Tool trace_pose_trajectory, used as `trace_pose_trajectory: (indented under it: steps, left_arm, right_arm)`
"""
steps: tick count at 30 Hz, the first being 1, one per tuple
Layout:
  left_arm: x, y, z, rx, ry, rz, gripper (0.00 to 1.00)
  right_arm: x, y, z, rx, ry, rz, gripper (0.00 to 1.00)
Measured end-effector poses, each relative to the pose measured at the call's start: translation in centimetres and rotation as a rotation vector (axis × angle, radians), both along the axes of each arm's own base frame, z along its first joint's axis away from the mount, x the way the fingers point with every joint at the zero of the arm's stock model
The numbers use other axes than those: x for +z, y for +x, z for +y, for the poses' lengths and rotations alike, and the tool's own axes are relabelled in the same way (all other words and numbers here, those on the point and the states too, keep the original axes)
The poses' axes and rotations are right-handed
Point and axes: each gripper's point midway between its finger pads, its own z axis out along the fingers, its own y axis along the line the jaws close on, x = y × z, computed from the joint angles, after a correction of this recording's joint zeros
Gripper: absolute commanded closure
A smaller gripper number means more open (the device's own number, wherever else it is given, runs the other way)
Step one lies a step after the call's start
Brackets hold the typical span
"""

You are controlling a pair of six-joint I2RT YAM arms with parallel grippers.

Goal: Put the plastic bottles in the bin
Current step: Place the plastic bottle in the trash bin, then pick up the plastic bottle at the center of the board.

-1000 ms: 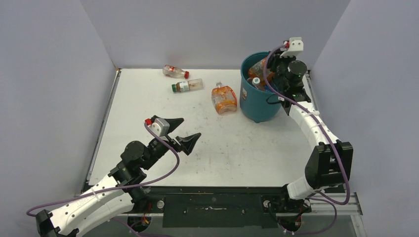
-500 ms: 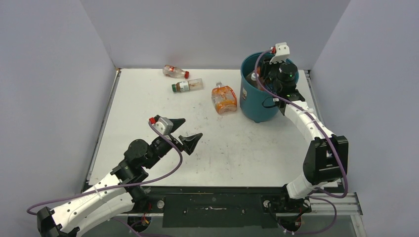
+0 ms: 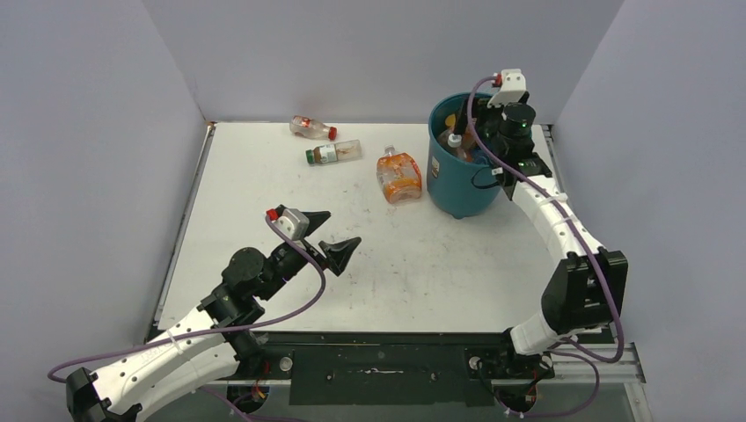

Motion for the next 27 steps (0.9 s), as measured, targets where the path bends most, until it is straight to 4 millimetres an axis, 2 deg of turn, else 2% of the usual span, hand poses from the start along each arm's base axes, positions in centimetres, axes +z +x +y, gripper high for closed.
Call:
trace_pose_trajectory:
  steps: [2,6,9,11,12,14,17,20,23,27]
  left_arm:
    - [0.0,0.0,0.0,0.0,-0.002,0.002,0.04]
    - [0.0,0.2,0.2,0.018,-0.007,0.007,0.04]
    - [-0.1,0.5,0.6,0.046,-0.007,0.017,0.04]
    - [-0.5,0.8,0.9,0.07,-0.004,0.033,0.04]
    - [-0.6,0.9,1.0,0.079,-0.004,0.041,0.04]
    - [-1.0,1.4,1.2,0.109,-0.006,0.067,0.04]
    - [-2.0,2.3,1.6,0.17,-0.012,0.123,0.04]
    - [-3.4,3.1,1.8,0.221,0.007,0.188,0.04]
    - [-4.1,5.0,2.4,0.283,0.006,0.288,0.04]
    - [-3.9,9.4,5.3,0.401,-0.122,0.431,0.04]
  right_arm:
    - [1.5,-0.7,0.1,-0.004,0.022,-0.008,0.1]
    - [7.4,-3.7,1.0,0.015,0.088,-0.092,0.1]
    - [12.6,-8.1,2.4,0.067,0.162,-0.182,0.1]
    - [15.3,-11.3,3.3,0.123,0.227,-0.235,0.1]
    - [16.5,-13.5,3.4,0.158,0.277,-0.267,0.1]
    - [17.2,-16.1,3.6,0.197,0.341,-0.294,0.1]
    - [14.8,-20.1,4.5,0.296,0.43,-0.264,0.1]
    - [12.0,-22.8,6.5,0.437,0.478,-0.195,0.1]
    - [8.3,-24.2,8.0,0.525,0.499,-0.09,0.1]
    - [2.3,-25.1,8.5,0.532,0.515,0.057,0.1]
